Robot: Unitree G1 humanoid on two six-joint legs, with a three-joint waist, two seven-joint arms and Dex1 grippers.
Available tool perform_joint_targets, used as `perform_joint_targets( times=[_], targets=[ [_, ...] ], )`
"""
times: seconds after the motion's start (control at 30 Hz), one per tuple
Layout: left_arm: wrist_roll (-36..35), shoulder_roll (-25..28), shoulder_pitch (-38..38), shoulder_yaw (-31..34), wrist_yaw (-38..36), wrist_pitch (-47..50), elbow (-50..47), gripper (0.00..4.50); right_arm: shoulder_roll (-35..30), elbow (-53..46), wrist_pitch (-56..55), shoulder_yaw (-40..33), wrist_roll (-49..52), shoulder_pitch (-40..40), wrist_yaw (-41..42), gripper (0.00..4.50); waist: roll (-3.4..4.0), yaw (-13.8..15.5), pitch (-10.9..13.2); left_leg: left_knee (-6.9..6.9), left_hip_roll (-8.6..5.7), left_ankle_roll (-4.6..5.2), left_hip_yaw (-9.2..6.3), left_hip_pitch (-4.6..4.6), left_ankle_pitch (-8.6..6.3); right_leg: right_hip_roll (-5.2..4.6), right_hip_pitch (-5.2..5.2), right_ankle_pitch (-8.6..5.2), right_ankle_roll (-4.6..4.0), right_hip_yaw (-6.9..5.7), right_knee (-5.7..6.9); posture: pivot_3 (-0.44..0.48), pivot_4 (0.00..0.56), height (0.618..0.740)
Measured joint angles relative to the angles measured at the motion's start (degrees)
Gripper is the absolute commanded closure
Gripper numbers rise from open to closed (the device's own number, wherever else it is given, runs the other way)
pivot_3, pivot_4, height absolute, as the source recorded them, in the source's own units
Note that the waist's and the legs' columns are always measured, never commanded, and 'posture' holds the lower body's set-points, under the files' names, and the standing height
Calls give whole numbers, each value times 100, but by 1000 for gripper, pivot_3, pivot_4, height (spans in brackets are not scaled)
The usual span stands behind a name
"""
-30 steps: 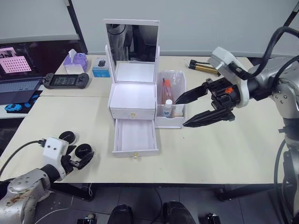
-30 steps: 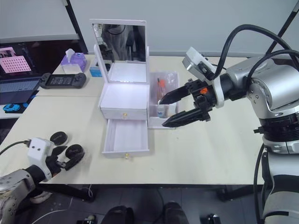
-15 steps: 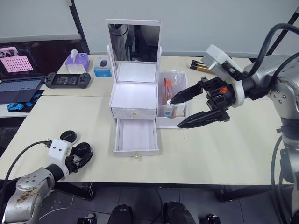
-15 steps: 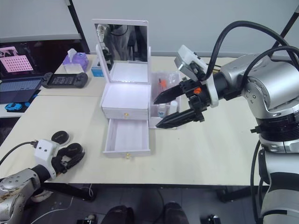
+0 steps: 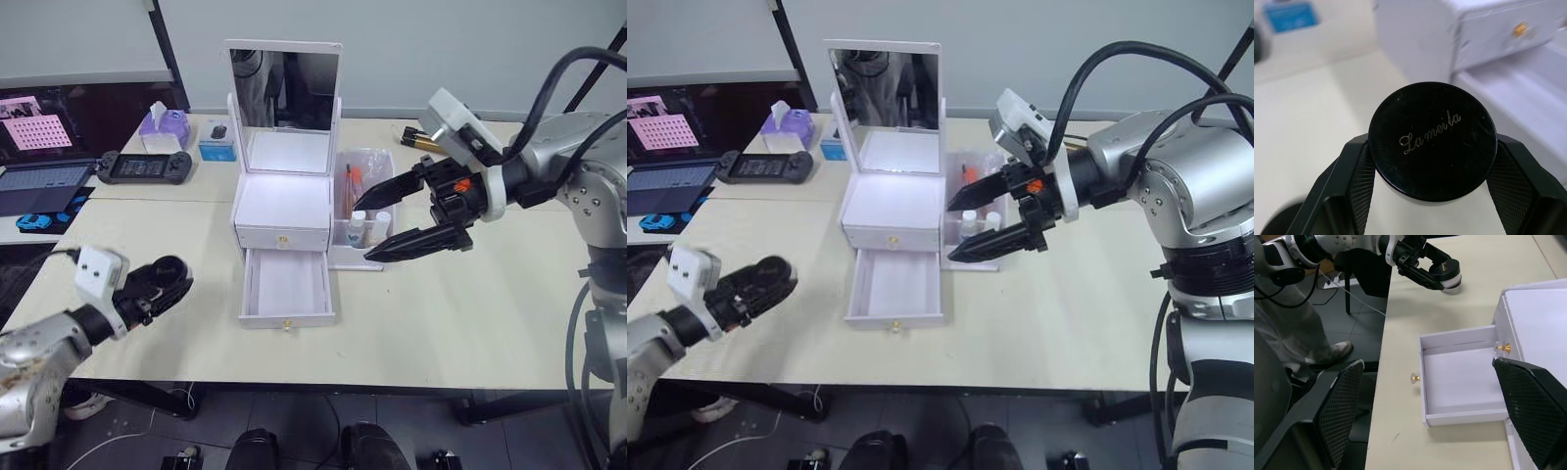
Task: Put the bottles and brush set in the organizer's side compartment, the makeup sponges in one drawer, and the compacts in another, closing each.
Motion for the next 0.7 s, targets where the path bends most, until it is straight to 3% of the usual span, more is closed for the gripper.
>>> perform_joint_targets(
  times=[0.13,0.33,0.7],
  targets=[
    [-99,218,-1021,-714,-484,219,54,1591,-104,-205,169,-184,153,220,-112,0,0,17,0,1,-3,-1,0,-1,2,2,3,0,1,0,1,0,150,725],
    [18,119,-2167,-1850,-1027,333,338,1591,-329,-579,440,-413,428,508,-327,0,2,4,1,2,-4,-1,-3,-4,2,10,3,-3,5,3,3,0,150,725],
    [993,-2,-2529,-3260,-1754,-165,978,1591,-517,-1166,700,-949,832,1053,-992,0,2,-29,1,6,-8,3,-15,-9,5,12,4,-6,10,6,6,0,150,725]
  ],
)
